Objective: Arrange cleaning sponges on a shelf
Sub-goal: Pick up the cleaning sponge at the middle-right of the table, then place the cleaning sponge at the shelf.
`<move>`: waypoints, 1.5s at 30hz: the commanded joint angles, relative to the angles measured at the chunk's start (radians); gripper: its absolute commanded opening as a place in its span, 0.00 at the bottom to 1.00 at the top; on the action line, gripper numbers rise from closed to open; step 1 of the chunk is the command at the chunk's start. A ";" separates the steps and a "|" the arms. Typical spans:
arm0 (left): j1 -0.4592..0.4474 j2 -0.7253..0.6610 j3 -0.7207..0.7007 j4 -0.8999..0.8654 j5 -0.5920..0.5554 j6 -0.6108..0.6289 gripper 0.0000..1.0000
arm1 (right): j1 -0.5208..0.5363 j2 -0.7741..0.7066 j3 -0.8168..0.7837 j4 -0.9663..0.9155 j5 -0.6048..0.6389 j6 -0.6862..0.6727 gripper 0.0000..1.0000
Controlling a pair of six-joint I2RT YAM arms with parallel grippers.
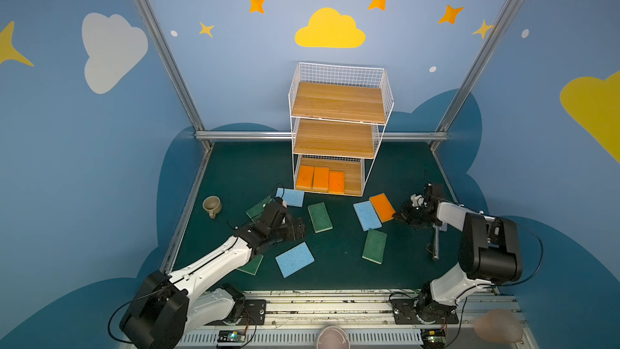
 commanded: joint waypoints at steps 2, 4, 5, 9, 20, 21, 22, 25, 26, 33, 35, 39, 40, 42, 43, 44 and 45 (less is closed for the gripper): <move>-0.001 -0.053 -0.023 -0.044 -0.023 0.014 1.00 | 0.004 -0.130 -0.048 0.030 0.002 0.047 0.00; -0.001 -0.071 -0.029 -0.053 -0.026 0.015 1.00 | 0.010 -0.192 -0.080 0.050 -0.008 0.081 0.00; 0.000 -0.080 -0.033 -0.057 -0.027 0.018 1.00 | 0.016 -0.226 -0.098 0.071 -0.015 0.110 0.00; 0.005 -0.112 -0.048 -0.072 -0.025 0.018 1.00 | 0.091 -0.333 -0.161 0.098 0.010 0.193 0.00; 0.050 -0.216 -0.118 -0.074 0.004 0.018 1.00 | 0.288 -0.419 -0.235 0.157 0.067 0.376 0.00; 0.055 -0.218 -0.122 -0.075 0.009 0.018 1.00 | 0.305 -0.402 -0.237 0.186 0.071 0.397 0.00; 0.060 -0.221 -0.126 -0.073 0.013 0.020 1.00 | 0.318 -0.385 -0.239 0.221 0.073 0.421 0.00; 0.074 -0.231 -0.136 -0.077 0.026 0.023 1.00 | 0.355 -0.324 -0.228 0.305 0.086 0.473 0.00; 0.079 -0.238 -0.140 -0.078 0.029 0.023 1.00 | 0.365 -0.305 -0.219 0.320 0.092 0.483 0.00; 0.098 -0.244 -0.153 -0.066 0.052 0.017 1.00 | 0.402 -0.184 -0.179 0.473 0.151 0.582 0.00; 0.098 -0.238 -0.156 -0.057 0.057 0.007 1.00 | 0.417 -0.152 -0.154 0.488 0.172 0.596 0.00; 0.098 -0.228 -0.158 -0.050 0.056 0.005 1.00 | 0.435 -0.093 -0.139 0.556 0.209 0.657 0.00; 0.098 -0.228 -0.158 -0.051 0.054 0.007 1.00 | 0.437 -0.078 -0.137 0.578 0.217 0.675 0.00; 0.098 -0.227 -0.154 -0.053 0.052 0.007 1.00 | 0.443 -0.052 -0.133 0.609 0.228 0.704 0.00; 0.098 -0.228 -0.155 -0.053 0.054 0.007 1.00 | 0.446 -0.039 -0.129 0.620 0.235 0.715 0.00; 0.097 -0.228 -0.155 -0.052 0.055 0.007 1.00 | 0.451 -0.028 -0.121 0.626 0.242 0.723 0.00; 0.098 -0.227 -0.155 -0.050 0.057 0.005 1.00 | 0.459 -0.018 -0.109 0.617 0.253 0.730 0.00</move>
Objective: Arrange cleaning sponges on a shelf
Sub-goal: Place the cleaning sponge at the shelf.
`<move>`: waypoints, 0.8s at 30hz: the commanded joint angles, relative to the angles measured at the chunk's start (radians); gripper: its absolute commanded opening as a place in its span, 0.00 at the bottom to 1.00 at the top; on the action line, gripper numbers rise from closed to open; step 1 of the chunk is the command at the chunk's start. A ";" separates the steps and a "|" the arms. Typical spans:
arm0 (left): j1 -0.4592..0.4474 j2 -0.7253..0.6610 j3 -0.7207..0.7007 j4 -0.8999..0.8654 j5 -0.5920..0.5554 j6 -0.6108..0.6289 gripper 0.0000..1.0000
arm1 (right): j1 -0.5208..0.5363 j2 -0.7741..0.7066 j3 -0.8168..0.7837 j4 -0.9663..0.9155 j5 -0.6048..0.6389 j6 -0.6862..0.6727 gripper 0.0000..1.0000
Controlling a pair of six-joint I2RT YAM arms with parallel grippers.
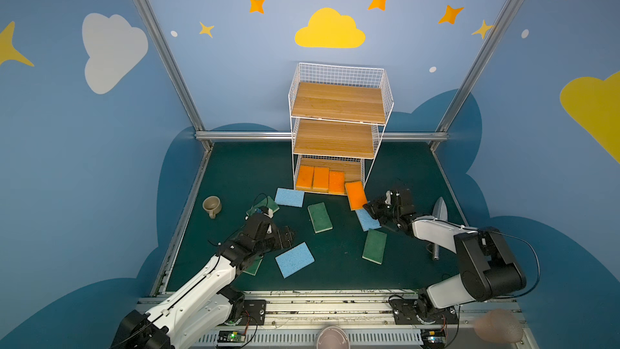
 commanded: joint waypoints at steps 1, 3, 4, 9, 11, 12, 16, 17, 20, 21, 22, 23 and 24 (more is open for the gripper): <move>0.004 0.002 -0.007 0.009 0.012 -0.002 1.00 | 0.023 0.032 0.042 0.034 0.061 0.060 0.00; 0.004 0.005 -0.007 0.011 0.014 -0.003 1.00 | 0.045 0.044 0.077 0.032 0.097 0.084 0.00; 0.003 0.007 -0.008 0.012 0.014 -0.002 1.00 | 0.056 0.050 0.080 0.036 0.111 0.100 0.00; 0.003 0.006 -0.012 0.015 0.018 -0.002 1.00 | 0.100 0.089 0.102 0.052 0.166 0.174 0.00; 0.002 0.001 -0.017 0.017 0.022 -0.003 1.00 | 0.109 0.094 0.106 0.047 0.191 0.195 0.00; 0.003 0.000 -0.019 0.021 0.024 -0.003 1.00 | 0.114 0.094 0.107 0.045 0.205 0.203 0.00; 0.002 0.000 -0.024 0.027 0.032 -0.006 1.00 | 0.127 0.087 0.104 0.026 0.258 0.232 0.00; 0.002 0.001 -0.025 0.026 0.034 -0.006 1.00 | 0.128 0.087 0.101 0.031 0.267 0.241 0.00; 0.001 0.002 -0.024 0.028 0.037 -0.005 1.00 | 0.128 0.088 0.100 0.031 0.287 0.253 0.00; 0.001 0.004 -0.023 0.028 0.037 -0.003 1.00 | 0.128 0.089 0.102 0.028 0.292 0.255 0.00; 0.000 0.005 -0.022 0.028 0.037 -0.002 1.00 | 0.127 0.088 0.105 0.023 0.298 0.255 0.00; 0.000 0.006 -0.022 0.028 0.038 -0.002 1.00 | 0.127 0.087 0.107 0.016 0.306 0.253 0.00; 0.001 0.007 -0.020 0.030 0.039 -0.002 1.00 | 0.126 0.085 0.111 0.007 0.315 0.250 0.00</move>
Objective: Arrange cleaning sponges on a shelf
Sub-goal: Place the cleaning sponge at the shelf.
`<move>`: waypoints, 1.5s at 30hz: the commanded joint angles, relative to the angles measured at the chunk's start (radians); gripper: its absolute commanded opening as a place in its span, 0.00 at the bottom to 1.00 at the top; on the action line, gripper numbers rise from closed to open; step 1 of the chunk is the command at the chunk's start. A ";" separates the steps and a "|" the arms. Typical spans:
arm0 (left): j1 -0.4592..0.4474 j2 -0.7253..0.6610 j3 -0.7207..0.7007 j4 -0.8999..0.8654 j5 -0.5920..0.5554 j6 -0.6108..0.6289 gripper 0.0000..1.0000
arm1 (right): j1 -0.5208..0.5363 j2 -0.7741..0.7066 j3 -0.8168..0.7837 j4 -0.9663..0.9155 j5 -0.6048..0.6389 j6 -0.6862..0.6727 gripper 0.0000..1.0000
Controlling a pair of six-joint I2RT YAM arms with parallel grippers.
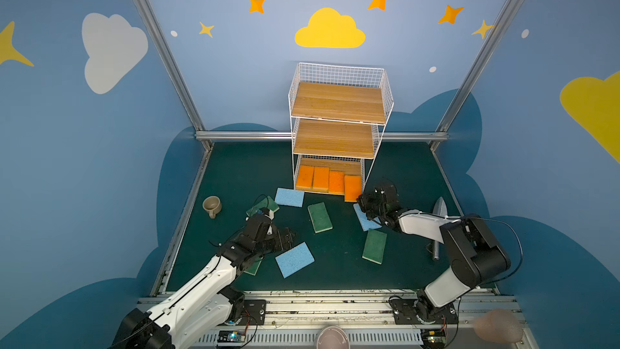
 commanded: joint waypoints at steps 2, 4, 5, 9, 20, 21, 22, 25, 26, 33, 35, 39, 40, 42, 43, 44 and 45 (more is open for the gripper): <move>0.000 0.005 -0.001 0.015 0.012 0.001 1.00 | 0.000 -0.003 0.037 -0.064 0.064 -0.002 0.00; -0.001 0.009 0.000 0.017 0.013 0.001 1.00 | -0.001 -0.007 0.057 -0.101 0.076 -0.016 0.00; 0.001 0.012 -0.001 0.018 0.013 0.001 1.00 | -0.002 -0.007 0.061 -0.104 0.081 -0.021 0.00; 0.001 0.017 0.000 0.019 0.017 0.001 1.00 | -0.014 0.016 0.072 -0.096 0.074 -0.022 0.00; 0.000 0.018 0.003 0.010 0.013 0.007 1.00 | -0.038 0.085 0.104 -0.052 0.051 -0.011 0.00; 0.000 0.019 0.003 0.011 0.013 0.007 1.00 | -0.040 0.091 0.108 -0.050 0.048 -0.011 0.00; -0.001 0.021 0.002 0.011 0.013 0.006 1.00 | -0.041 0.095 0.112 -0.049 0.045 -0.011 0.00; 0.001 0.024 0.005 0.011 0.012 0.007 1.00 | -0.042 0.108 0.122 -0.034 0.034 -0.010 0.00; 0.001 0.024 0.004 0.009 0.012 0.008 1.00 | -0.042 0.111 0.125 -0.029 0.030 -0.009 0.00; 0.001 0.033 0.007 0.012 0.012 0.008 1.00 | -0.046 0.115 0.127 -0.017 0.032 -0.001 0.00; 0.000 0.034 0.006 0.010 0.012 0.008 1.00 | -0.050 0.119 0.127 -0.016 0.034 0.001 0.00; -0.001 0.031 0.006 0.007 0.010 0.007 1.00 | -0.053 0.135 0.139 -0.005 0.026 0.004 0.00; 0.000 0.031 0.008 0.007 0.009 0.008 1.00 | -0.055 0.140 0.141 -0.002 0.024 0.005 0.00; 0.001 0.032 0.007 0.003 0.008 0.008 1.00 | -0.058 0.149 0.152 -0.005 0.019 0.005 0.00; 0.001 0.031 0.008 0.003 0.007 0.008 1.00 | -0.059 0.156 0.158 -0.005 0.014 0.006 0.00; 0.000 0.031 0.007 0.003 0.007 0.008 1.00 | -0.061 0.163 0.164 -0.006 0.008 0.007 0.00; 0.001 0.030 0.008 0.003 0.006 0.007 1.00 | -0.063 0.168 0.167 -0.001 0.004 0.008 0.00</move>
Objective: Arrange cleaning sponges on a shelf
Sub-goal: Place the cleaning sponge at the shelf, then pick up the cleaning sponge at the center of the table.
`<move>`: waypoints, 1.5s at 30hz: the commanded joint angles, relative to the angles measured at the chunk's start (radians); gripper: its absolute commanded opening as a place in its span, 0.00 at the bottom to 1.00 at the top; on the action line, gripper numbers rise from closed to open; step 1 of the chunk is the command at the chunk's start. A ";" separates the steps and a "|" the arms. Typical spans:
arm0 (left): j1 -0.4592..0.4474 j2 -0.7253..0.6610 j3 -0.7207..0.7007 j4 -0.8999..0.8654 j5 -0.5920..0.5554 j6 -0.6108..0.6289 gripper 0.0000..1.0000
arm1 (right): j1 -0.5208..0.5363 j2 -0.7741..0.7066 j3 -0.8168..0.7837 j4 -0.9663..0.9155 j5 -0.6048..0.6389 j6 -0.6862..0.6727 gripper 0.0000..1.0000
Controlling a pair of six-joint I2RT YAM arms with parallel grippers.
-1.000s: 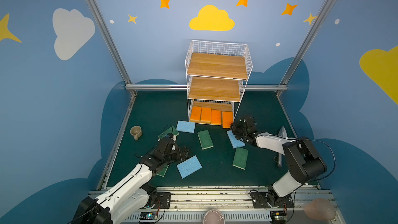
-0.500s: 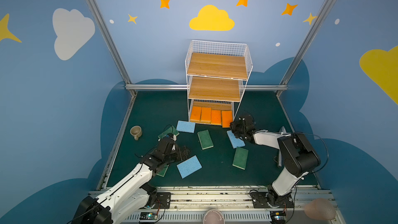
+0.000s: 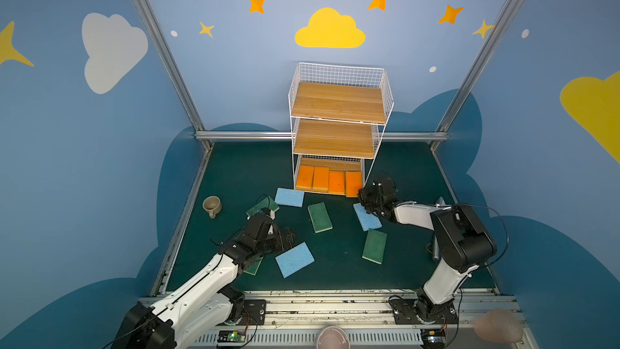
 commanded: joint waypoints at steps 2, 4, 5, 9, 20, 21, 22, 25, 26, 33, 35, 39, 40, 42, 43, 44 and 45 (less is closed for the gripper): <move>0.000 -0.001 0.010 -0.014 0.000 0.007 1.00 | -0.014 0.029 0.037 0.026 -0.002 0.016 0.00; 0.000 -0.002 0.012 -0.015 -0.002 0.007 1.00 | -0.015 0.035 0.045 0.026 -0.009 0.012 0.00; 0.002 -0.002 0.011 -0.016 -0.003 0.008 1.00 | -0.016 0.036 0.048 0.025 -0.010 0.012 0.00; 0.000 0.002 0.012 -0.016 -0.004 0.009 1.00 | -0.018 0.041 0.051 0.023 -0.012 0.009 0.00; 0.001 -0.004 0.014 -0.032 -0.015 0.009 1.00 | -0.030 0.040 0.025 0.039 -0.044 -0.005 0.28; 0.000 -0.008 0.016 -0.034 -0.017 0.009 1.00 | -0.031 0.034 0.024 0.037 -0.045 -0.009 0.32; 0.001 -0.010 0.018 -0.038 -0.019 0.009 1.00 | -0.031 0.028 0.025 0.030 -0.048 -0.019 0.35; 0.001 -0.015 0.029 -0.054 -0.026 0.009 1.00 | -0.034 -0.002 0.028 0.002 -0.047 -0.044 0.43; 0.002 -0.018 0.033 -0.061 -0.029 0.008 1.00 | -0.034 -0.015 0.027 -0.007 -0.047 -0.051 0.44; 0.005 -0.021 0.066 -0.148 -0.046 0.006 1.00 | -0.050 -0.120 -0.004 -0.068 -0.084 -0.135 0.51; 0.012 -0.023 0.077 -0.188 -0.049 0.009 0.99 | -0.057 -0.156 -0.008 -0.104 -0.119 -0.189 0.51; 0.018 -0.023 0.092 -0.252 -0.052 0.015 0.98 | -0.058 -0.219 -0.012 -0.198 -0.200 -0.308 0.50; 0.019 -0.023 0.093 -0.265 -0.053 0.013 0.97 | -0.058 -0.232 -0.013 -0.224 -0.230 -0.343 0.50; 0.021 -0.027 0.093 -0.286 -0.055 0.003 0.94 | -0.058 -0.246 -0.006 -0.277 -0.296 -0.418 0.49; 0.020 -0.029 0.091 -0.296 -0.057 -0.001 0.92 | -0.058 -0.247 0.006 -0.317 -0.337 -0.464 0.49; 0.020 -0.031 0.090 -0.305 -0.059 -0.003 0.90 | -0.055 -0.244 0.024 -0.370 -0.374 -0.515 0.48; 0.020 -0.032 0.090 -0.313 -0.068 -0.005 0.89 | -0.051 -0.237 0.040 -0.408 -0.404 -0.561 0.48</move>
